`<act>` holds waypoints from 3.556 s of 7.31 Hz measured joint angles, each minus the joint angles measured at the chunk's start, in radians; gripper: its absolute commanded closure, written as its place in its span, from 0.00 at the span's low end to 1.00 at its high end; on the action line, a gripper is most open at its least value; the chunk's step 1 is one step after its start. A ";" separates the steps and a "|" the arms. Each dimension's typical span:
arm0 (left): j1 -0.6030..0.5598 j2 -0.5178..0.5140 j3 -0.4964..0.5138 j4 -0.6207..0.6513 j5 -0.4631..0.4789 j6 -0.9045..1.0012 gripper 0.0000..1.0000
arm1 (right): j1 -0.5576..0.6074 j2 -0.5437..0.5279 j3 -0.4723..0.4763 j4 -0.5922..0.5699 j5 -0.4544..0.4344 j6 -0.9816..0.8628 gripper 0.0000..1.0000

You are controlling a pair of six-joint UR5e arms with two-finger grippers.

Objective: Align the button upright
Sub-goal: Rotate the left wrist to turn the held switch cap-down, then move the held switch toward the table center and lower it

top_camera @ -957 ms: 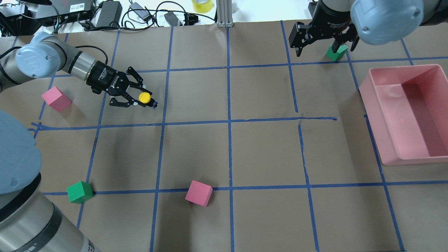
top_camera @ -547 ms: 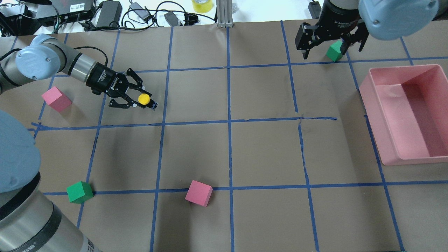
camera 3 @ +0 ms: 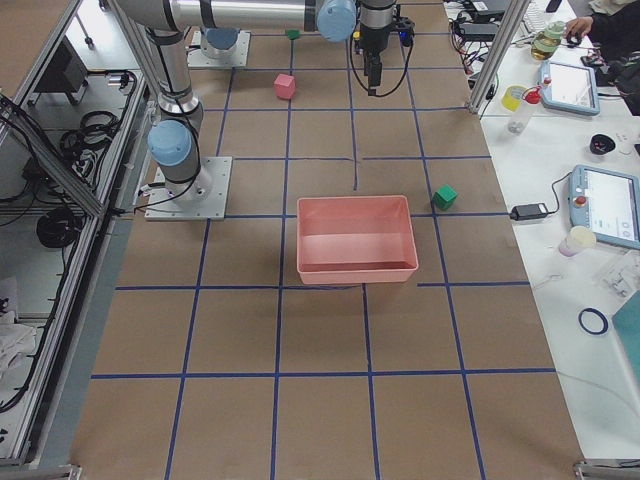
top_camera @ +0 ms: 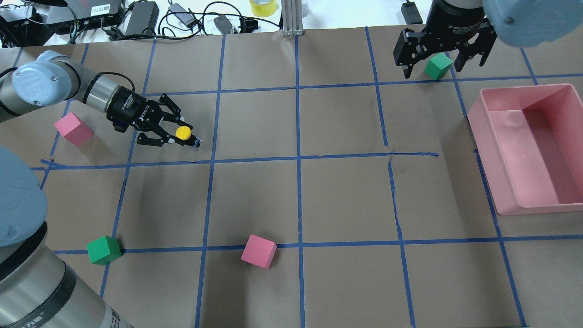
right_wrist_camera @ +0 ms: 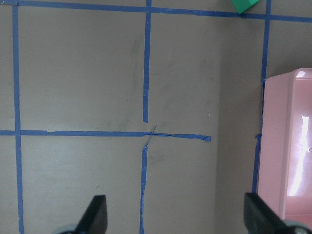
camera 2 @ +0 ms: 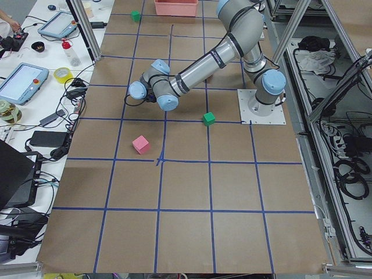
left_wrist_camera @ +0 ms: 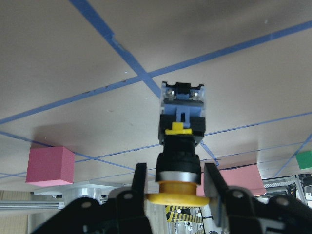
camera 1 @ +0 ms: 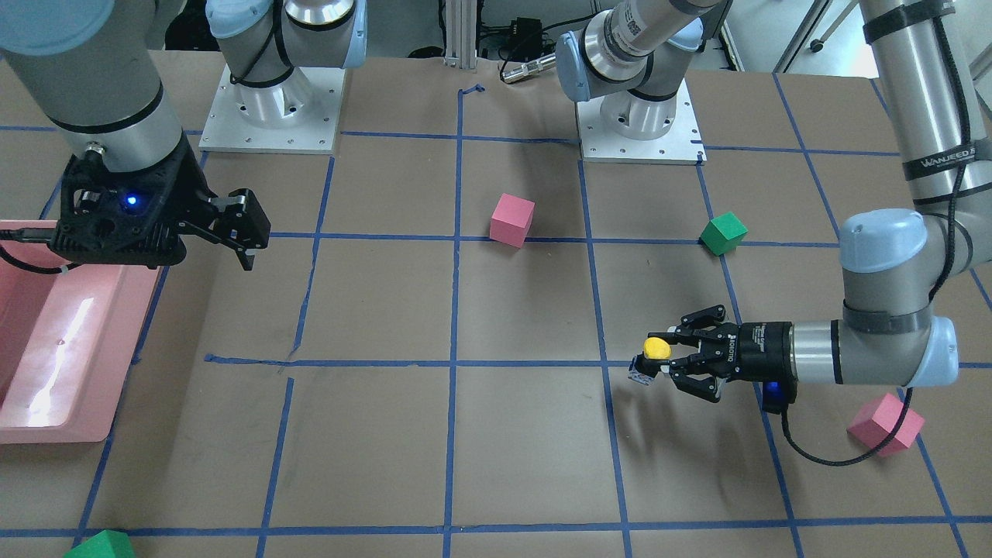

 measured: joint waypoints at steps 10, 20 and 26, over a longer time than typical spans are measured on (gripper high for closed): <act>-0.004 -0.084 -0.001 0.193 -0.112 -0.293 1.00 | 0.005 0.005 0.021 0.033 0.033 0.077 0.00; -0.056 -0.078 -0.011 0.213 -0.205 -0.375 1.00 | 0.006 0.005 0.025 0.022 0.034 0.085 0.00; -0.188 -0.103 -0.055 0.457 -0.306 -0.589 1.00 | 0.006 0.005 0.025 0.024 0.034 0.079 0.00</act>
